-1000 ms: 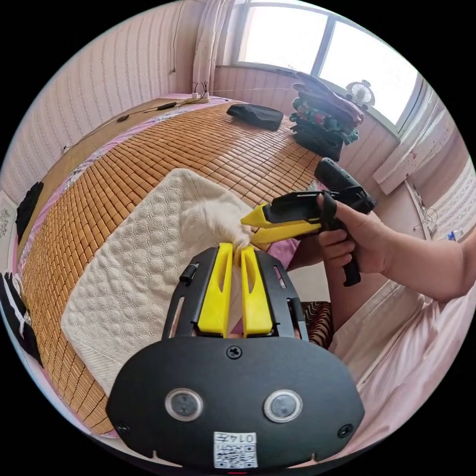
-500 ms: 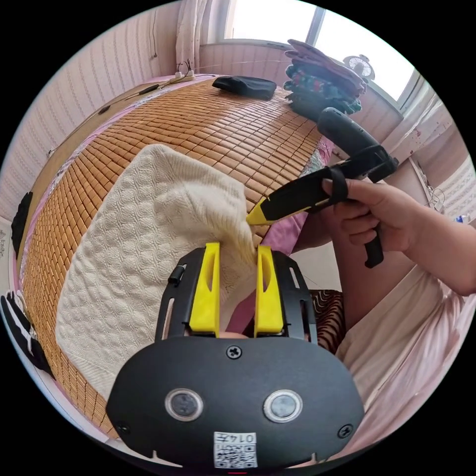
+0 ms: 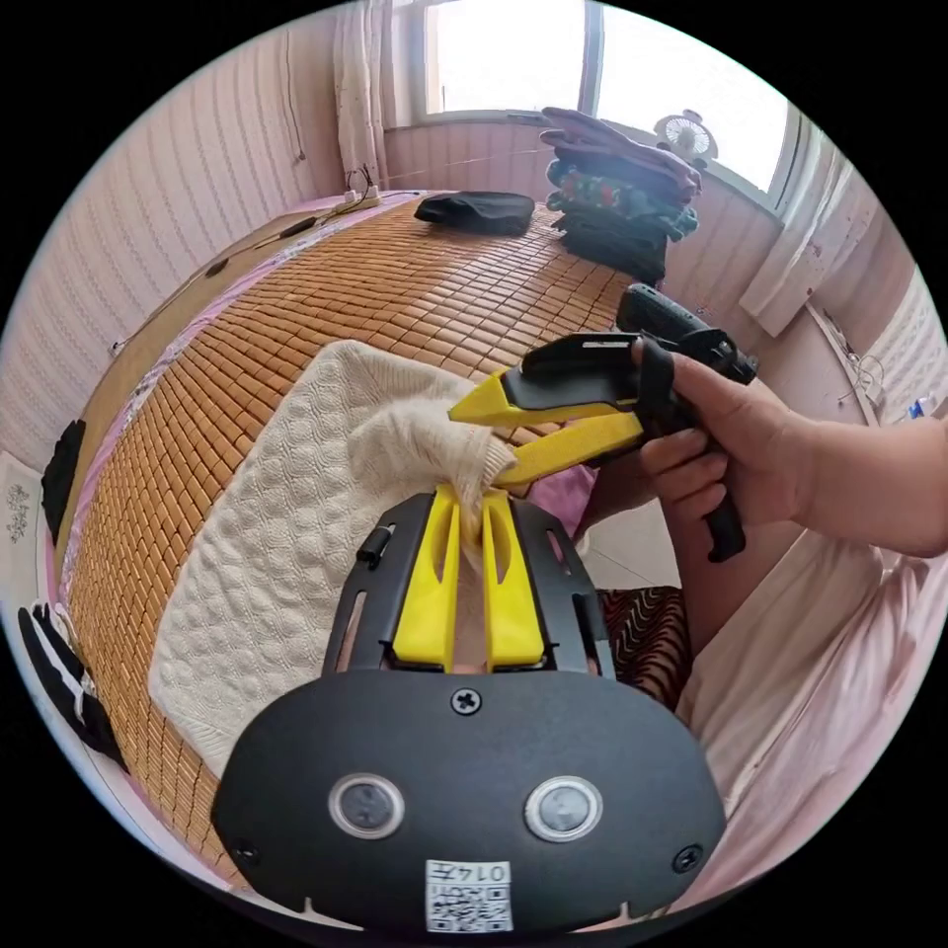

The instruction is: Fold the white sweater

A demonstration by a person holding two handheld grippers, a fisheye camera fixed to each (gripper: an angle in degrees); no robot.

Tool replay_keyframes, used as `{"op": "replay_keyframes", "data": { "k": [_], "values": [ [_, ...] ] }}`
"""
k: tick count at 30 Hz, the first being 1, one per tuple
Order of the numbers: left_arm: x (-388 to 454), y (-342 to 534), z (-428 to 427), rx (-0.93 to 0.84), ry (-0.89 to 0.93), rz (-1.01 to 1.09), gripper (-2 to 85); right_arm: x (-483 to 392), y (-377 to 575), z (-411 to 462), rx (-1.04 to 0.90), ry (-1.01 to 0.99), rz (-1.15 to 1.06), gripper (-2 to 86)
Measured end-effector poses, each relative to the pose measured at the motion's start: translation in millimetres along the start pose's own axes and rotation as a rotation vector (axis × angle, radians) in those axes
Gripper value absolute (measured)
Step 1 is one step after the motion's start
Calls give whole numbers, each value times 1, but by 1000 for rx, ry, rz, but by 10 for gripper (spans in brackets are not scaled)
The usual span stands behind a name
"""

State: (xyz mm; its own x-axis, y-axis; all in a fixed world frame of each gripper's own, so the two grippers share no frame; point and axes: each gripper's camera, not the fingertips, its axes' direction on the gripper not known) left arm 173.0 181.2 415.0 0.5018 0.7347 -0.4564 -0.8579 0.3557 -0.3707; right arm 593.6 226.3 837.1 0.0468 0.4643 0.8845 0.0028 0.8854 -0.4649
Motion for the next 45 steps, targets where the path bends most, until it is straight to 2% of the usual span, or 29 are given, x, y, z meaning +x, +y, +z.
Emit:
{"op": "replay_keyframes", "data": {
  "k": [3, 6, 8, 11, 15, 17, 20, 22, 25, 29, 33, 37, 42, 45],
  "values": [
    [7, 5, -2, -3, 7, 44, 34, 7, -15, 4, 61, -105, 18, 180],
    [10, 11, -5, 46, 15, 49, 35, 11, -23, -2, 97, -104, 98, 81],
    [12, 11, -7, 88, 29, 75, 35, 2, -24, -12, 144, -205, 107, 61],
    [12, 4, -15, 220, 84, 86, 35, -51, -26, -35, 149, -209, -79, 59],
    [-3, -12, -19, 407, 255, -15, 40, -143, -30, -57, 124, 14, -384, 61],
    [-12, -10, -21, 466, 301, -35, 44, -181, -31, -43, 65, 126, -509, 62],
    [-30, 11, -28, 470, 296, -34, 58, -233, -29, 21, -142, 308, -709, 64],
    [-48, 38, -34, 425, 274, -61, 62, -250, -21, 99, -401, 417, -834, 66],
    [-76, 91, -41, 280, 254, -125, 62, -236, -7, 194, -668, 613, -873, 74],
    [-108, 150, -45, 129, 164, -298, 68, -212, 11, 254, -857, 795, -878, 80],
    [-149, 164, -37, 175, 128, -478, 70, -246, 13, 230, -781, 715, -932, 81],
    [-191, 155, -11, 244, 145, -599, 81, -261, -21, 185, -586, 774, -862, 83],
    [-239, 138, 39, 168, 87, -649, 166, -246, -60, 142, -323, 805, -752, 159],
    [-260, 135, 76, 109, 128, -675, 186, -220, -83, 135, -276, 745, -629, 183]
  ]
}}
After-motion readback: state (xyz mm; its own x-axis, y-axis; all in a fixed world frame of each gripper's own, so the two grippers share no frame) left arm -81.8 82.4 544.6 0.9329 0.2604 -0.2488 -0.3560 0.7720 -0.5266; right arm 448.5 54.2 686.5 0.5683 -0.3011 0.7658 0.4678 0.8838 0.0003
